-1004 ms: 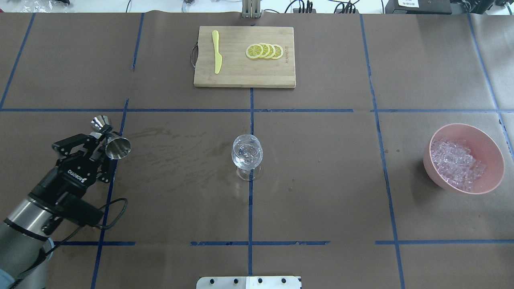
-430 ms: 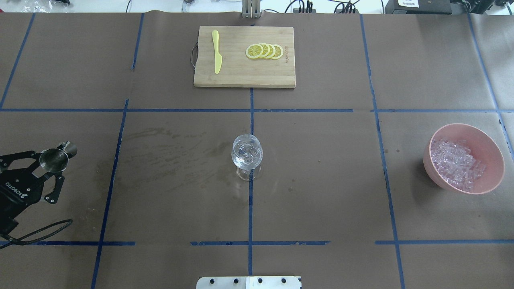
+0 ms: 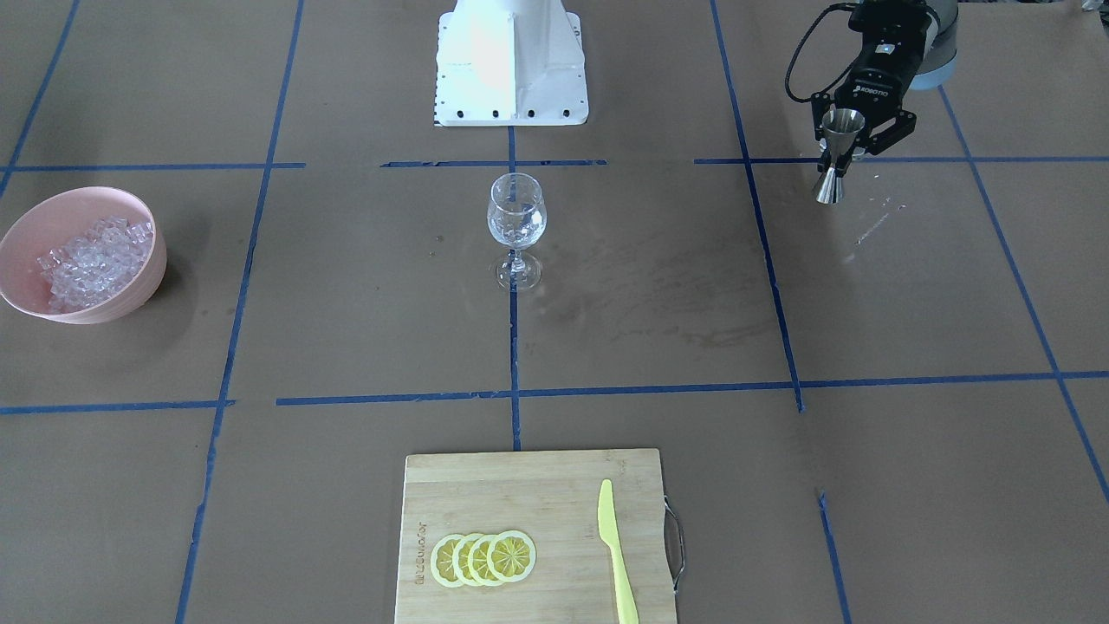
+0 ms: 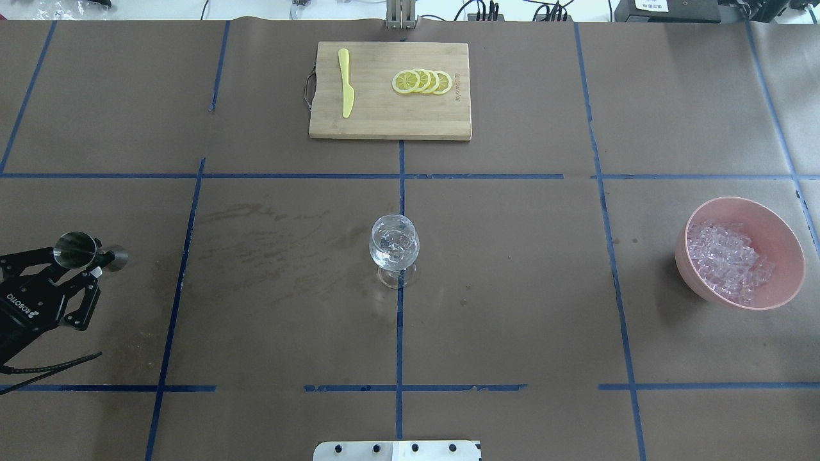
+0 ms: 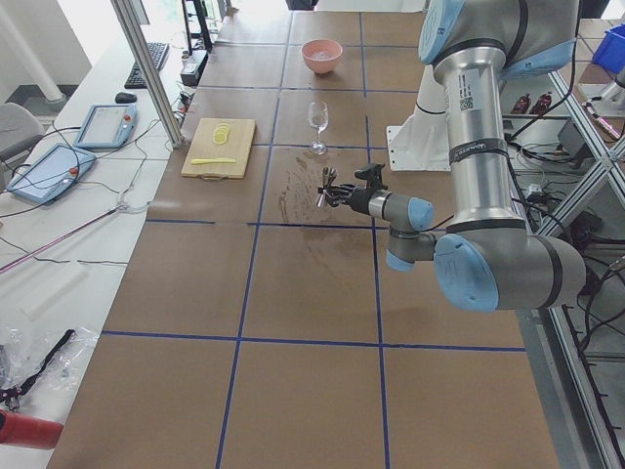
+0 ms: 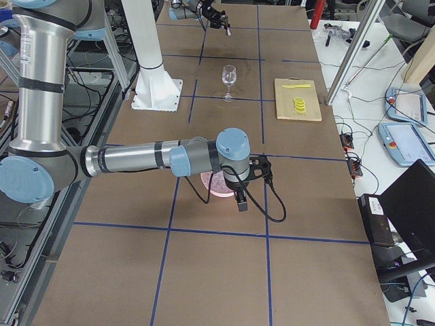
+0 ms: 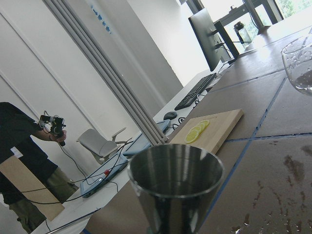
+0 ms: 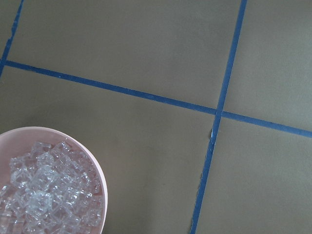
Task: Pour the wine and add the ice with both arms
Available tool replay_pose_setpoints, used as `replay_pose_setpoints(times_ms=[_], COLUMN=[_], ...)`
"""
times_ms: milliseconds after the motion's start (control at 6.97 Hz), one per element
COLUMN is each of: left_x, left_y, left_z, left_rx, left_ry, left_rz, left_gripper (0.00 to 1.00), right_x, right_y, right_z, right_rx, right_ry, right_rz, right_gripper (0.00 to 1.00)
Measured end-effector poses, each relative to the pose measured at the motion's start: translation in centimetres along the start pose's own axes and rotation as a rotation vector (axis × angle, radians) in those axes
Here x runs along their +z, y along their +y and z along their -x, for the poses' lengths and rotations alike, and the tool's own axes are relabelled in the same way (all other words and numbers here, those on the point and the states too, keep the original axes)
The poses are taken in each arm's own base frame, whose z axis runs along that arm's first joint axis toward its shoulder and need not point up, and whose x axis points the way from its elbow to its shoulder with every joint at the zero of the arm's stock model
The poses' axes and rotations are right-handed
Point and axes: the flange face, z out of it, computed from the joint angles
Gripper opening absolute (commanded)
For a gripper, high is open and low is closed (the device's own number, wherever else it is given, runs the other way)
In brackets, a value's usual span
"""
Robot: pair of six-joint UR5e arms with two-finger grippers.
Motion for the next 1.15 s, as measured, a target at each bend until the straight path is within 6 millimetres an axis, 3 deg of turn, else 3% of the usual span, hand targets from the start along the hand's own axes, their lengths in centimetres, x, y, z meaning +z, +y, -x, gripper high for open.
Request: replay_pose_setpoints(times_ms=[717, 1147], left_x=[1.1, 3.6], left_y=[5.4, 8.5], left_z=[-0.4, -2.2], left_rx=[-0.437, -0.504], left_ry=[-0.030, -0.064], left_rz=[0.135, 0.149], left_gripper=[0.00, 0.00], right_x=[-0.2, -0.1], right_y=[0.0, 0.1], right_z=[0.2, 0.1], right_rx=[-0.003, -0.003], right_ry=[0.000, 0.000], right_rz=[-0.003, -0.003], right_gripper=[1.00, 1.00])
